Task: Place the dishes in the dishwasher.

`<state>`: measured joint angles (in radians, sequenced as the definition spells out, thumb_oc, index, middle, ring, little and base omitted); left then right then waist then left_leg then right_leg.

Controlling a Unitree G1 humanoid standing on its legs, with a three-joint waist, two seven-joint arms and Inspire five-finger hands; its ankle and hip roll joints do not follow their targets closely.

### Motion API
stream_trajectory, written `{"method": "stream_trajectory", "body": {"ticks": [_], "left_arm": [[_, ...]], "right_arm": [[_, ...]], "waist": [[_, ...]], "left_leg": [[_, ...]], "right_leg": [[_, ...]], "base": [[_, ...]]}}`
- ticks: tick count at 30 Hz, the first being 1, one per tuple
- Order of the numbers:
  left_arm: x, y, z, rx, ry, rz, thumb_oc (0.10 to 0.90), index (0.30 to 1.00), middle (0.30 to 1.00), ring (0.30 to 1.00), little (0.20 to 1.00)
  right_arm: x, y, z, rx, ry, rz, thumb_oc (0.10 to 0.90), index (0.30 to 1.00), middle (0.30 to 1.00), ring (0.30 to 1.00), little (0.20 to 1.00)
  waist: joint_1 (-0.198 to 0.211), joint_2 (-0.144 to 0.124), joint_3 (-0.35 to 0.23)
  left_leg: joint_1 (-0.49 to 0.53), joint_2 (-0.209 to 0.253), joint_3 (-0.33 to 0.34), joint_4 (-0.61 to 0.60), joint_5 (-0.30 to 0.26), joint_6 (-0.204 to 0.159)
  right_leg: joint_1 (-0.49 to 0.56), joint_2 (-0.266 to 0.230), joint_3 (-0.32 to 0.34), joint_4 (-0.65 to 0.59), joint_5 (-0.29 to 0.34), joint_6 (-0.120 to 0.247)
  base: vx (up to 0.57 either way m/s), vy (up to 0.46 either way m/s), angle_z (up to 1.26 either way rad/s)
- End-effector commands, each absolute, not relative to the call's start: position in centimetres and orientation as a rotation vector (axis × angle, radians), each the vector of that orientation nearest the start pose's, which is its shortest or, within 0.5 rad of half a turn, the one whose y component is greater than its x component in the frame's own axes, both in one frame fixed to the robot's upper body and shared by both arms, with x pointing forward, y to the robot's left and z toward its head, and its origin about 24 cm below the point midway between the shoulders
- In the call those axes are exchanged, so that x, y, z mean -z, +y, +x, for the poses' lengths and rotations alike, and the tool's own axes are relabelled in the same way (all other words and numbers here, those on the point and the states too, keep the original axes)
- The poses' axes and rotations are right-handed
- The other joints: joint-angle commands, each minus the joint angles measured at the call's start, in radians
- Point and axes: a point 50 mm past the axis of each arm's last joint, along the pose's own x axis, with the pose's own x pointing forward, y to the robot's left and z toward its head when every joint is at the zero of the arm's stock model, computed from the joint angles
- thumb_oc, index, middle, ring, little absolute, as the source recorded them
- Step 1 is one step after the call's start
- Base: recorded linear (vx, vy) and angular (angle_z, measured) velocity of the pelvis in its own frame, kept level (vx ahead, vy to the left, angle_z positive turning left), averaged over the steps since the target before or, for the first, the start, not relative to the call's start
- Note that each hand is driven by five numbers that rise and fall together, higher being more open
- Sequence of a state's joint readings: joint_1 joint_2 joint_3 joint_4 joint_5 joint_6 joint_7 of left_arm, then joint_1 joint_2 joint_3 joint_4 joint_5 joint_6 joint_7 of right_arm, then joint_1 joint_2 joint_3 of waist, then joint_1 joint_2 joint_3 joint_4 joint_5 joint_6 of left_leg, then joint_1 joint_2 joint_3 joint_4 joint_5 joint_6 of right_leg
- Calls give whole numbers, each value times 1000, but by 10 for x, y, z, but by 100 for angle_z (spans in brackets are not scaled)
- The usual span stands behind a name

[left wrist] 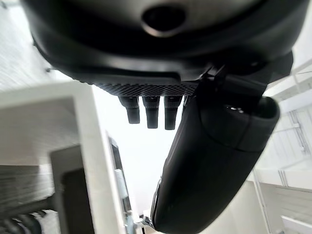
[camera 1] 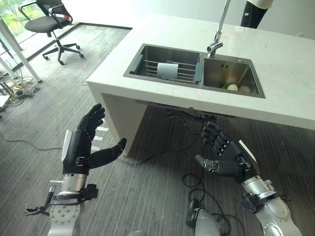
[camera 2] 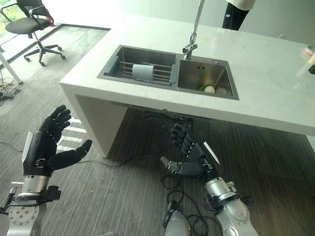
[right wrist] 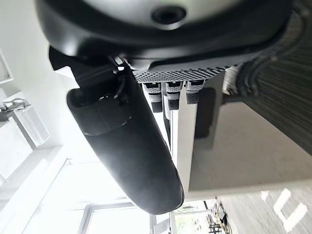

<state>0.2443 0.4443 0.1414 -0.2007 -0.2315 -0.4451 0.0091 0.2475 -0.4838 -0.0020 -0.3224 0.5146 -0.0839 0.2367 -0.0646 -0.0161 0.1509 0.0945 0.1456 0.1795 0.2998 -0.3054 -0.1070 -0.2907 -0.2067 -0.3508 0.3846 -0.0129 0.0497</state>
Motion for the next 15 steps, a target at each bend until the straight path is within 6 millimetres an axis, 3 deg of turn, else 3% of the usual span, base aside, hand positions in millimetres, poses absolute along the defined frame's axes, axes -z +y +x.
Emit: {"method": "stream_trajectory", "body": {"ticks": [1, 3, 4, 6, 8, 9, 11, 12, 13, 14, 15], "left_arm": [[-169, 233, 201, -6, -804, 240, 800, 900, 900, 900, 900], [-170, 231, 202, -7, -825, 222, 800, 900, 900, 900, 900], [-171, 230, 202, -9, -837, 204, 800, 900, 900, 900, 900], [-170, 228, 201, -14, -846, 188, 800, 900, 900, 900, 900], [-170, 227, 199, -19, -856, 180, 800, 900, 900, 900, 900], [-169, 227, 197, -22, -862, 169, 800, 900, 900, 900, 900], [-169, 227, 195, -26, -877, 156, 800, 900, 900, 900, 900], [-172, 230, 190, -63, -909, 142, 800, 900, 900, 900, 900], [-172, 231, 189, -67, -912, 141, 800, 900, 900, 900, 900], [-175, 233, 186, -86, -936, 134, 800, 900, 900, 900, 900], [-184, 239, 175, -140, -1023, 111, 800, 900, 900, 900, 900]], "right_arm": [[-155, -213, 211, -285, -528, 40, 800, 900, 900, 900, 900], [-159, -213, 208, -301, -545, 26, 800, 900, 900, 900, 900], [-161, -214, 206, -317, -552, 13, 800, 900, 900, 900, 900], [-162, -213, 205, -340, -557, -9, 800, 900, 900, 900, 900], [-164, -214, 205, -359, -566, -18, 800, 900, 900, 900, 900], [-164, -214, 204, -367, -573, -19, 800, 900, 900, 900, 900], [-165, -213, 205, -372, -587, -26, 800, 900, 900, 900, 900], [-171, -209, 209, -405, -605, -30, 800, 900, 900, 900, 900], [-171, -208, 210, -408, -605, -30, 800, 900, 900, 900, 900], [-172, -207, 211, -420, -610, -32, 800, 900, 900, 900, 900], [-174, -206, 210, -431, -614, -46, 800, 900, 900, 900, 900]], "waist": [[1, -9, -91], [-6, 1, -97], [-10, 2, -102], [-8, -11, -101], [-1, -24, -93], [9, -44, -80], [29, -61, -58], [47, -64, -41], [50, -66, -40], [52, -60, -39], [65, -24, -38]], "left_leg": [[56, -89, 79, 0, 47, 89], [79, -72, 82, 0, 144, 51], [103, -67, 83, 0, 232, 21], [117, -68, 79, 45, 354, -19], [55, -55, 79, 214, 400, -43], [-18, -47, 90, 298, 426, -30], [-147, -50, 72, 336, 361, 13], [-180, -87, 94, 151, 285, 64], [-170, -92, 101, 125, 288, 66], [-160, -82, 102, 9, 307, 61], [-261, -32, 19, 0, 243, 42]], "right_leg": [[39, 34, -15, -85, -25, 81], [54, 61, -12, -85, -55, 53], [66, 80, -5, -85, -79, 29], [92, 97, 13, -85, -112, -4], [118, 105, 23, -85, -136, -34], [134, 94, 22, -85, -133, -54], [161, 94, 49, -85, -140, -52], [173, 102, 112, -85, -142, -24], [175, 100, 120, -85, -142, -21], [179, 109, 140, -85, -147, -13], [195, 137, 162, -85, -163, 8]], "base": [[302, -339, -1], [253, -286, -9], [300, -327, -28], [296, -332, -37], [192, -269, -68], [122, -204, -66], [179, -27, -19], [233, 136, -19], [278, 220, -77], [261, 303, -110], [338, 383, -152]]}}
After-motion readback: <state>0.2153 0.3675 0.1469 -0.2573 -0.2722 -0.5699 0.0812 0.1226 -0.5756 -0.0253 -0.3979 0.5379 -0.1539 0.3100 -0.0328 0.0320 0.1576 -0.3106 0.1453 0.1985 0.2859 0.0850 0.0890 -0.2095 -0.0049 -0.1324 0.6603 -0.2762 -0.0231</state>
